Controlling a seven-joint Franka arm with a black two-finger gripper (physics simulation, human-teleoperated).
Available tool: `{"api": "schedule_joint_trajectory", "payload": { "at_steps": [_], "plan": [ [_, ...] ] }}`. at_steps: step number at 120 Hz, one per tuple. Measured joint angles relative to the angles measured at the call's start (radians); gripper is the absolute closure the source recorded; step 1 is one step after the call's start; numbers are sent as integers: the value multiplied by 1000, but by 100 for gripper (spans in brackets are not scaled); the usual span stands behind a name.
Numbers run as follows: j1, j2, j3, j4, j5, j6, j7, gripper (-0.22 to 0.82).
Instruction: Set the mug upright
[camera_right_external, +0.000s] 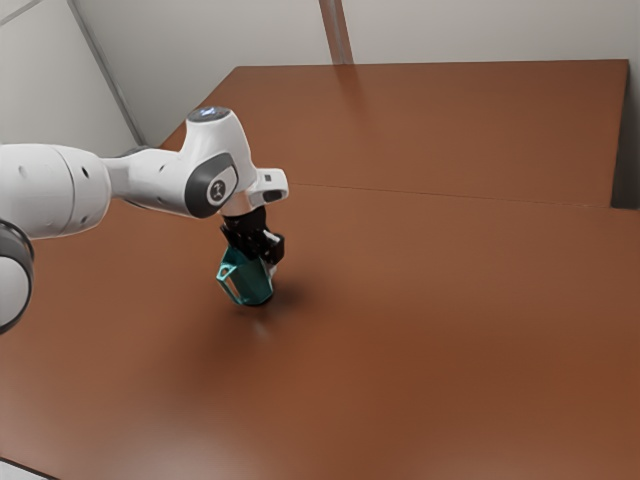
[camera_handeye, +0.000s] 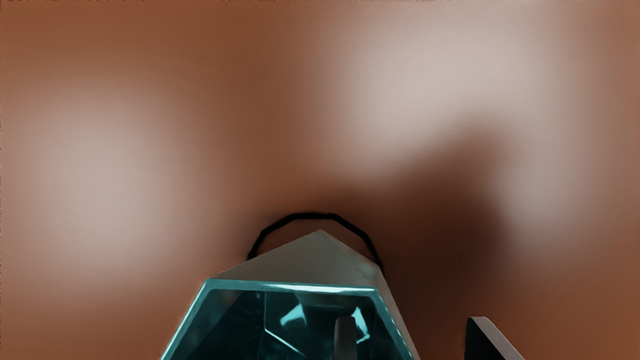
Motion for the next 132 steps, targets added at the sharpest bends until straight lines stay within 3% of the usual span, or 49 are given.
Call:
{"api": "schedule_joint_trajectory", "payload": {
  "at_steps": [18, 42, 78, 132],
  "plan": [
    [0, -38, -4, 5, -9, -9, -7, 22],
    [1, -72, -1, 120, -53, -87, -10, 9],
    [10, -80, 20, 401, -107, -350, -12, 2],
    [10, -136, 20, 419, -105, -500, -12, 0]
  ]
}}
